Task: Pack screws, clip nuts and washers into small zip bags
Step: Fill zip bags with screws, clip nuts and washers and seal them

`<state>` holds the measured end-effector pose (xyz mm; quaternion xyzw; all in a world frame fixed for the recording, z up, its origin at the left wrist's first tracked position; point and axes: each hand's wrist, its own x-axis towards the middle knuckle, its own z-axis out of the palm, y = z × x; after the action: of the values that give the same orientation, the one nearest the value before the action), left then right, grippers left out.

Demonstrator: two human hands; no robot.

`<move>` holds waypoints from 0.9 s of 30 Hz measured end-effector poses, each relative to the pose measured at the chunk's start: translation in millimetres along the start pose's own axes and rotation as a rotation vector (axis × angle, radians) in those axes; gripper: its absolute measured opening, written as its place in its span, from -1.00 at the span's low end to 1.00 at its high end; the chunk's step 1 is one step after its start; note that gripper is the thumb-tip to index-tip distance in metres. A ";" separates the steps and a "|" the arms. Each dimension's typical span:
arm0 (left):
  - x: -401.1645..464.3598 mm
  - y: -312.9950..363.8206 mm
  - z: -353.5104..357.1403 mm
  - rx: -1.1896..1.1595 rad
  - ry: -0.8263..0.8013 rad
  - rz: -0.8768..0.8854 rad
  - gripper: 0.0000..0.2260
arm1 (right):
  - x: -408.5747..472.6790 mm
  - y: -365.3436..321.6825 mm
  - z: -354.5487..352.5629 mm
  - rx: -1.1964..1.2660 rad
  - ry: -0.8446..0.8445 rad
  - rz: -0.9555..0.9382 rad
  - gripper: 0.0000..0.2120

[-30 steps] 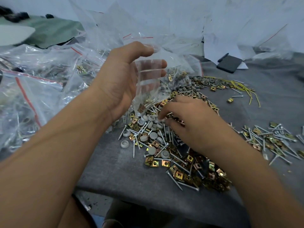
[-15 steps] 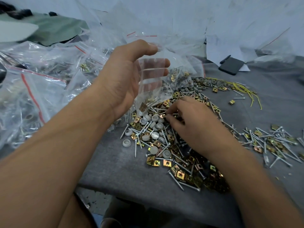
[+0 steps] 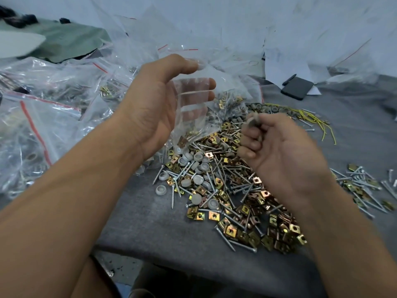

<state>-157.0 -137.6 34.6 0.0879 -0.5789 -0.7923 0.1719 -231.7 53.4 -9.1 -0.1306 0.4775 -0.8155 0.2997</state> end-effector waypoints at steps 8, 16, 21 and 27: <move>-0.3 -1.2 3.6 -0.043 -0.003 -0.010 -0.77 | -5.7 -5.1 -4.7 0.600 -0.012 0.215 -0.72; 0.3 -1.3 3.2 -0.009 0.012 -0.004 -0.76 | -1.2 7.7 -5.5 -0.196 0.105 -0.021 -0.74; 0.8 0.5 1.0 -0.013 0.030 0.005 -0.77 | -5.7 18.9 5.2 -1.293 -0.085 -0.354 -0.77; -0.5 3.4 -2.3 -0.027 0.031 0.009 -0.79 | -3.5 30.7 23.1 -1.700 -0.114 -0.308 -0.65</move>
<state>-155.2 -140.4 37.0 0.0952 -0.5657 -0.7978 0.1857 -206.2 28.2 -23.4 -0.4144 0.8865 -0.2055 0.0102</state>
